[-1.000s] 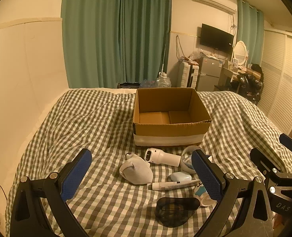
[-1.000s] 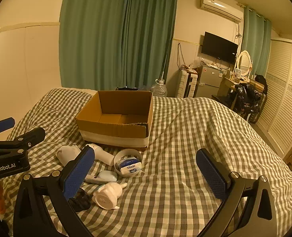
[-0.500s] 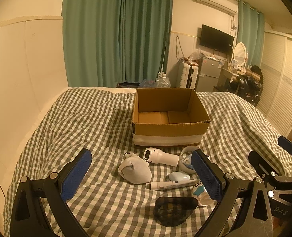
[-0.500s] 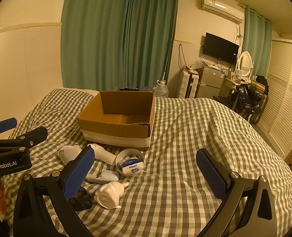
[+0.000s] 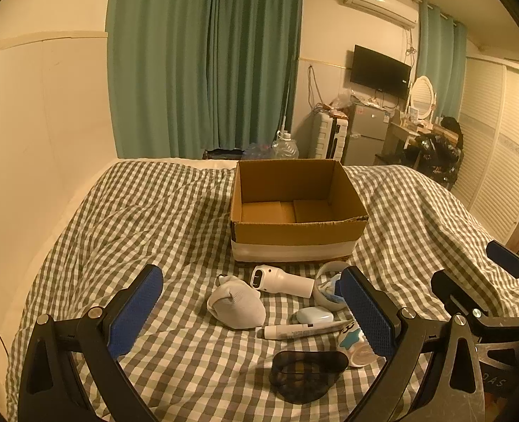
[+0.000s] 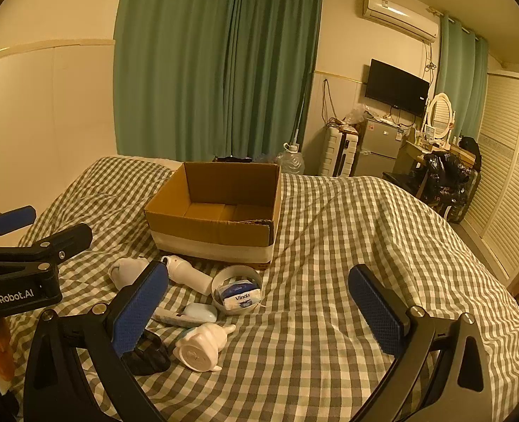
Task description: Organize objects
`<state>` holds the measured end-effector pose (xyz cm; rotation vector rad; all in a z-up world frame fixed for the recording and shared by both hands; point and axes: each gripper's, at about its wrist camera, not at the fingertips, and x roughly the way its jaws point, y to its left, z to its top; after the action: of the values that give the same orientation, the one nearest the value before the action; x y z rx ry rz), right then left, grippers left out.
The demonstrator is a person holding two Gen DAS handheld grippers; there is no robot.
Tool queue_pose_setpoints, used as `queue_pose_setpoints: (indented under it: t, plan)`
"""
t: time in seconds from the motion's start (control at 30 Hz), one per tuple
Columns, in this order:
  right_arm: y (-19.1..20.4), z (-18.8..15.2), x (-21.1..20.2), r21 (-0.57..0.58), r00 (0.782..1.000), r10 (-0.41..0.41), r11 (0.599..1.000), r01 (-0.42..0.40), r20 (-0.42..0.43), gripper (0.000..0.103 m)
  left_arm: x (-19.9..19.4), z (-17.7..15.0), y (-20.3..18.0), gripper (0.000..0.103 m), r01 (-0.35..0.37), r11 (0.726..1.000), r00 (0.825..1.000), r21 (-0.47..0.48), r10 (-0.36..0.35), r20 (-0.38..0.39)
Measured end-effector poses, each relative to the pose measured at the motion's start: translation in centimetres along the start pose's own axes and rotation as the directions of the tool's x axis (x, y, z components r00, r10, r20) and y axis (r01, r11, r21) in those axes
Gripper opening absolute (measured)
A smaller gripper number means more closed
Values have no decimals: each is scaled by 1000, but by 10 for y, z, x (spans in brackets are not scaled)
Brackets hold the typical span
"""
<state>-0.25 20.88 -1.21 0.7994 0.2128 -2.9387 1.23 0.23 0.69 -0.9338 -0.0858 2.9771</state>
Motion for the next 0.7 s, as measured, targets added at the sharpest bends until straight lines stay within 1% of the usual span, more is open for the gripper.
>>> queue_pose_setpoints:
  t: [0.33, 0.6, 0.7]
  plan:
    - [1, 2, -4, -5, 1000, 5, 1000, -5, 4, 103, -1, 0, 1, 103, 1, 1000, 1000, -7, -1, -7]
    - [2, -2, 0, -9, 1000, 8, 1000, -9, -20, 103, 5, -4, 0, 103, -11, 1000, 1000, 8, 12, -28]
    - [3, -3, 3, -11, 999, 16, 1000, -17, -32, 102, 9, -6, -1, 103, 1, 1000, 999, 14, 0, -43]
